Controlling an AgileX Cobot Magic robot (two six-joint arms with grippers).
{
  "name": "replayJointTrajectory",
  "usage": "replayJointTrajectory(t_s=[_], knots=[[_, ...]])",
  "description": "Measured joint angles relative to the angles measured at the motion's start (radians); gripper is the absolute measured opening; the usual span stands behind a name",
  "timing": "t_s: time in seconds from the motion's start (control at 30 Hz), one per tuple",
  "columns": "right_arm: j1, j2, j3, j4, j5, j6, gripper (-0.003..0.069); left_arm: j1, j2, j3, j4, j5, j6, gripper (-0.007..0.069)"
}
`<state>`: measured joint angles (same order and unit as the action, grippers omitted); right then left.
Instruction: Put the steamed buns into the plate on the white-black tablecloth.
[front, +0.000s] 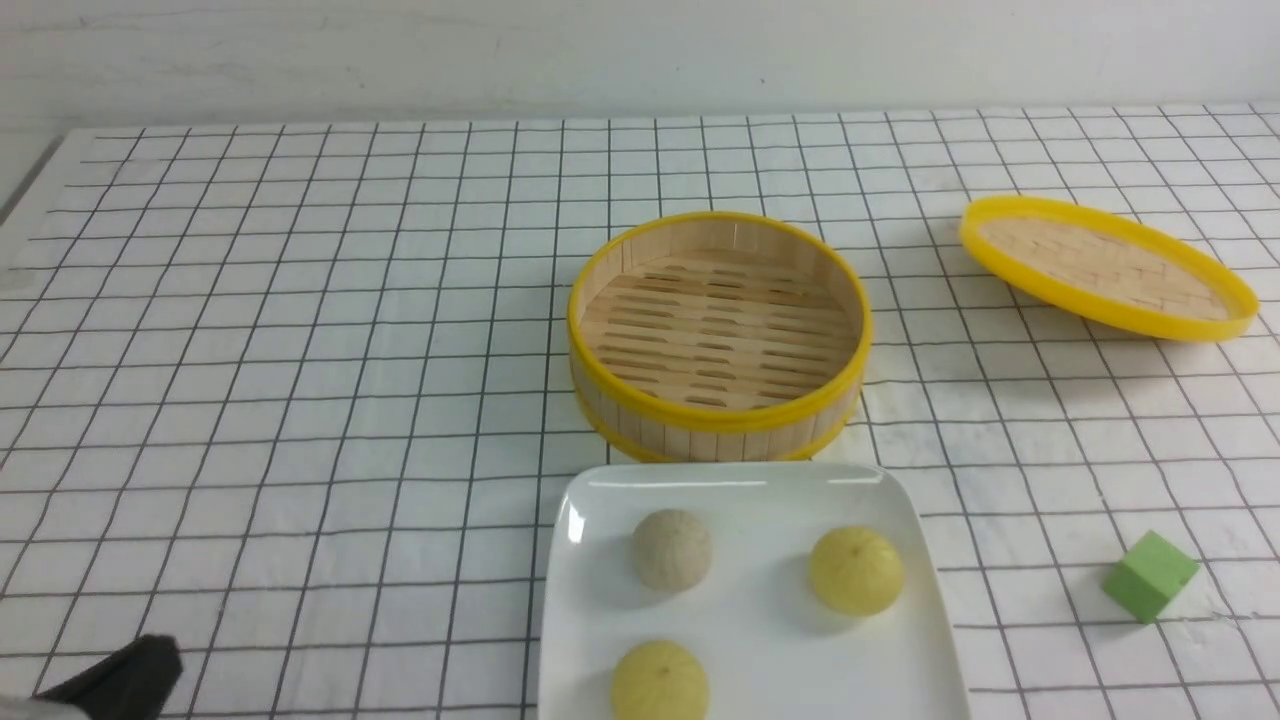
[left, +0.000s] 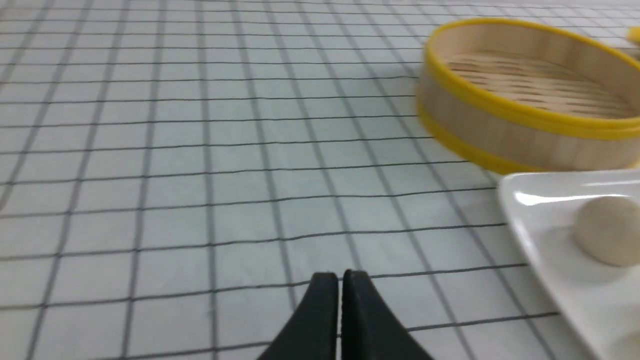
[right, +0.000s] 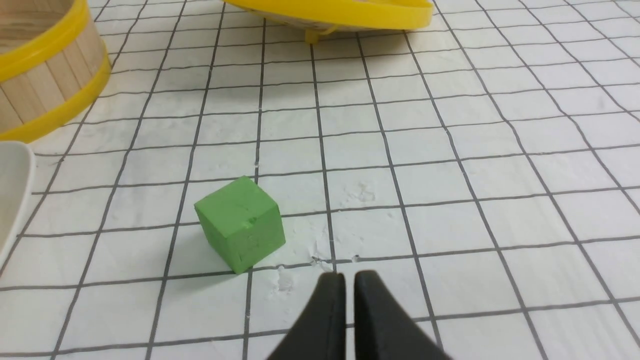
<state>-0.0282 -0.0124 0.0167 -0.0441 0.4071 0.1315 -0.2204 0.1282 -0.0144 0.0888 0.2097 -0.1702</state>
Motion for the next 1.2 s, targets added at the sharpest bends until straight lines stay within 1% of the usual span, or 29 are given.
replayJointTrajectory(t_s=[0.07, 0.13, 0.2, 0.27, 1.2], knots=[[0.0, 0.0, 0.0, 0.0, 0.0, 0.0, 0.0053, 0.052, -0.042, 0.015, 0.0, 0.027, 0.0, 0.0036], [0.0, 0.0, 0.0, -0.002, 0.0, 0.0, 0.0059, 0.149, -0.108, 0.028, 0.0, 0.109, 0.001, 0.0036], [-0.002, 0.0, 0.0, -0.002, 0.0, 0.0, 0.0062, 0.191, -0.131, 0.03, 0.0, 0.155, 0.001, 0.0037], [-0.002, 0.0, 0.0, -0.002, 0.0, 0.0, 0.0064, 0.204, -0.135, 0.03, 0.0, 0.178, 0.001, 0.0039], [-0.002, 0.0, 0.0, -0.002, 0.0, 0.0, 0.0104, 0.208, -0.14, 0.033, 0.029, 0.184, -0.004, 0.0064]])
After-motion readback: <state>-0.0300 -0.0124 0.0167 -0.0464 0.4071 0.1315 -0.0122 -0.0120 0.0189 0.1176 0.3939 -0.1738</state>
